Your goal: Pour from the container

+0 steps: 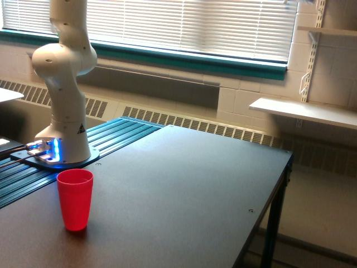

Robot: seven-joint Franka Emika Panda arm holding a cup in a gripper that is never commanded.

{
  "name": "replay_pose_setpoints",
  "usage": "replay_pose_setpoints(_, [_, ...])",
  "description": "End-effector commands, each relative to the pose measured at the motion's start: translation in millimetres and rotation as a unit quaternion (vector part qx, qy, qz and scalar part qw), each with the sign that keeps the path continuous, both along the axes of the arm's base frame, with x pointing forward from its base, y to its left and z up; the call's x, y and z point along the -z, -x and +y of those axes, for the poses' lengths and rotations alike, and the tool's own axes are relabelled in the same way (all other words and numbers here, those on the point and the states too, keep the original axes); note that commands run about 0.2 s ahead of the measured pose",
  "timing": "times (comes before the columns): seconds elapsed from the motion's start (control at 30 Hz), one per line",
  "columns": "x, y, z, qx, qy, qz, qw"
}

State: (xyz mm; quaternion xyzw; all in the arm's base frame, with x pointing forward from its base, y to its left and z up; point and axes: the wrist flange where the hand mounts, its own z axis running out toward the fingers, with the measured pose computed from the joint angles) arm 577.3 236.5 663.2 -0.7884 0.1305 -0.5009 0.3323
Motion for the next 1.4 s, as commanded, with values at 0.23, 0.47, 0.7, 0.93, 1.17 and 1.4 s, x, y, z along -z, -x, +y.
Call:
replay_pose_setpoints(0.23, [15.0,19.7,46.3,-0.08,0.103,0.058,0.9898])
replay_pose_setpoints(0.47, [33.1,27.9,28.4,-0.088,0.163,0.109,0.9766])
replay_pose_setpoints(0.7, [57.4,54.7,1.0,-0.064,0.174,0.193,0.9634])
replay_pose_setpoints(0.93, [72.6,82.7,-28.6,-0.033,0.172,0.235,0.956])
replay_pose_setpoints(1.17, [82.0,100.6,-61.7,0.017,0.152,0.253,0.9552])
replay_pose_setpoints(1.4, [97.0,116.3,-94.2,0.061,0.16,0.283,0.9437])
